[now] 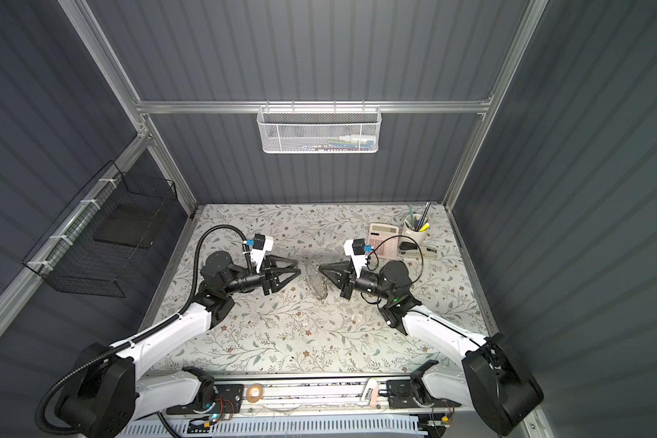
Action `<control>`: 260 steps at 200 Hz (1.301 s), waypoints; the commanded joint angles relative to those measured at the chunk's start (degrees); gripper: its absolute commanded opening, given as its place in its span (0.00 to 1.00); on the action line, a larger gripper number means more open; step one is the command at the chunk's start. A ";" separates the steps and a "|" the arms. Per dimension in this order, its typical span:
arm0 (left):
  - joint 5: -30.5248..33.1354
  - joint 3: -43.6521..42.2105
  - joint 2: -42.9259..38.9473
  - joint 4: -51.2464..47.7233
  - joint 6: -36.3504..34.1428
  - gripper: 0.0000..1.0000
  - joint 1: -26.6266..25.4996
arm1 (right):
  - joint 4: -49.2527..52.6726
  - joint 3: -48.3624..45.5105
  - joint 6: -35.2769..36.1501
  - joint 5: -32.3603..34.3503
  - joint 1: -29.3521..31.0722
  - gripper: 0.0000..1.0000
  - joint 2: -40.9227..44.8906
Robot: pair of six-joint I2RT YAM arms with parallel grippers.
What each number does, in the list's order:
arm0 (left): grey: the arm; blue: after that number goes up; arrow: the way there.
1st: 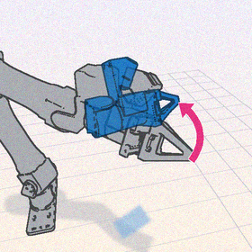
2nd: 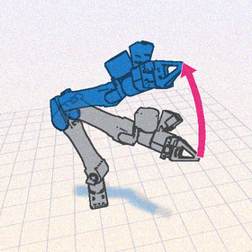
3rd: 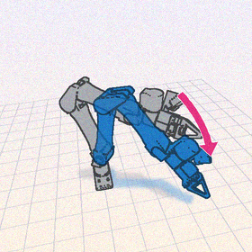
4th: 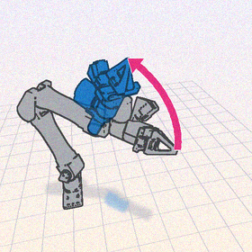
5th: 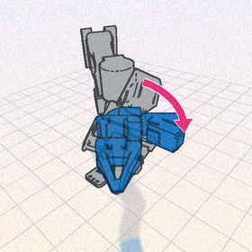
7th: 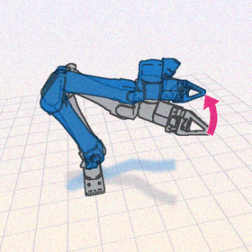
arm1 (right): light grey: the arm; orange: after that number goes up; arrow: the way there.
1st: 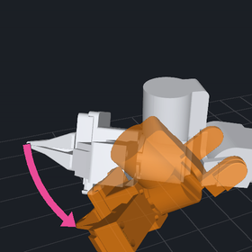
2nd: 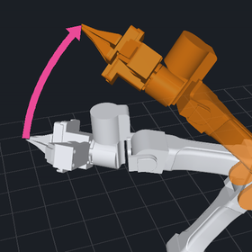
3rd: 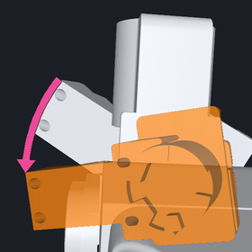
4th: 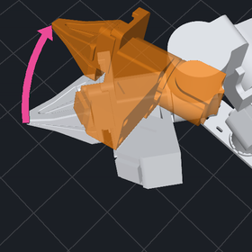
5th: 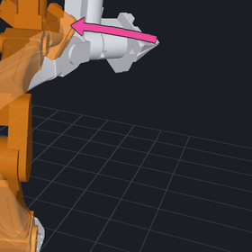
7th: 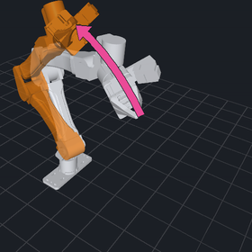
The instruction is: Put the keys on the keyring
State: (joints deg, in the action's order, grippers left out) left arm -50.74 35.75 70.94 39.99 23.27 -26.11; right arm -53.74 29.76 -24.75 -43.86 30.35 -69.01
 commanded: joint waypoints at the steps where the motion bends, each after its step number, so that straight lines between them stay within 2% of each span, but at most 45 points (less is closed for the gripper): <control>1: -5.72 2.22 1.46 5.30 1.45 0.48 -0.02 | -5.36 0.06 -2.49 -3.08 -0.45 0.00 0.13; 38: -8.31 2.86 5.57 13.14 6.54 0.44 -0.08 | -10.59 0.35 -6.72 -5.33 -1.43 0.00 -2.65; 73: -10.20 2.78 7.27 18.58 10.18 0.34 -1.32 | -12.79 0.29 -9.15 -6.42 -1.73 0.00 -4.07; 165: -7.70 4.84 9.88 18.80 10.22 0.24 -5.40 | -13.46 0.22 -10.17 -6.77 -1.72 0.00 -5.08; 260: -5.75 5.91 8.94 13.48 7.62 0.05 -8.14 | -11.10 0.20 -9.66 -6.77 -1.64 0.00 -3.69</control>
State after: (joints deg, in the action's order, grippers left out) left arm -56.34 39.72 80.53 55.18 32.69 -32.97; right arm -64.12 29.67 -34.50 -50.89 28.75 -73.91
